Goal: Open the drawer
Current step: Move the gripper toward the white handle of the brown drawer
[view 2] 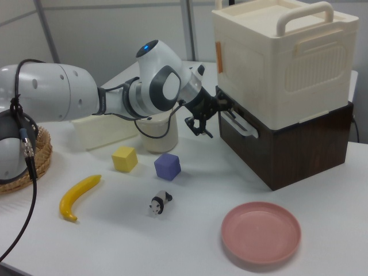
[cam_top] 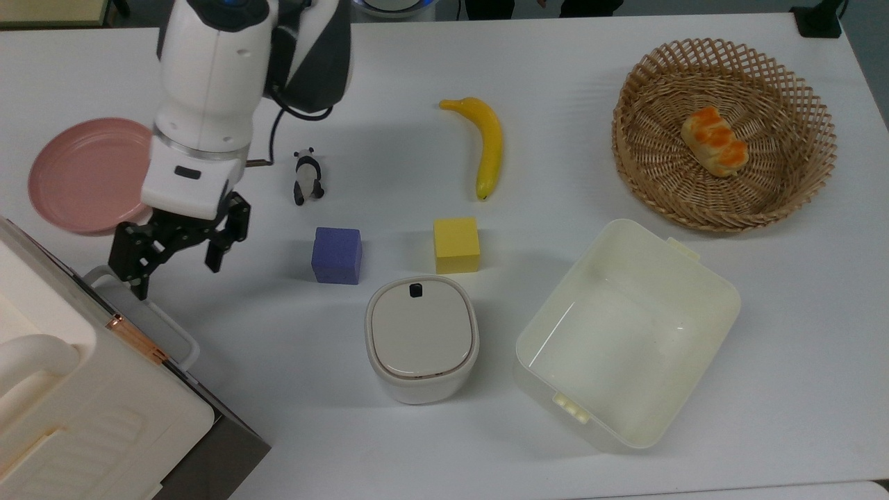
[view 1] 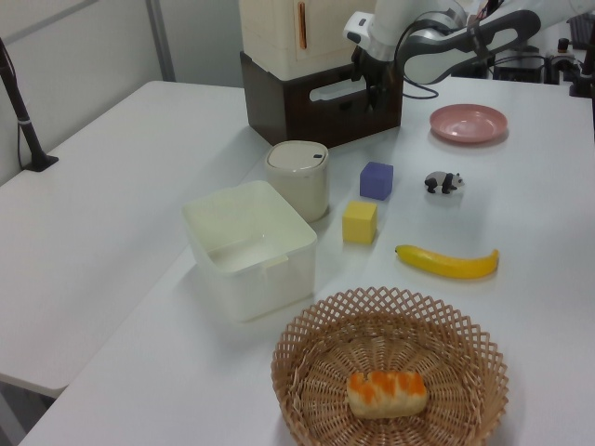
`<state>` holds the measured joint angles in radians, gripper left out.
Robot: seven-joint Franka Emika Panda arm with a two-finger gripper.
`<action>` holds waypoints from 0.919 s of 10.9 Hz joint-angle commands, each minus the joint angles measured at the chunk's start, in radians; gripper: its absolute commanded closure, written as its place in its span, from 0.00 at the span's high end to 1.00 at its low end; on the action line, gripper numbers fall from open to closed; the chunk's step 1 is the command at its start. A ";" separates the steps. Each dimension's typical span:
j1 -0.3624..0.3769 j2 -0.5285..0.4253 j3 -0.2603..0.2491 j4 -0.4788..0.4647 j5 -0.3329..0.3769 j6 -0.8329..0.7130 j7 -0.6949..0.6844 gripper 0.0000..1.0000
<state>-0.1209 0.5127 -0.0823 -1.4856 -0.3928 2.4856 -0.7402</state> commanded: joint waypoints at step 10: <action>-0.029 0.056 0.003 -0.005 -0.167 0.168 -0.081 0.85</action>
<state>-0.1480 0.5787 -0.0811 -1.4862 -0.5432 2.6315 -0.8159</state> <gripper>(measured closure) 0.141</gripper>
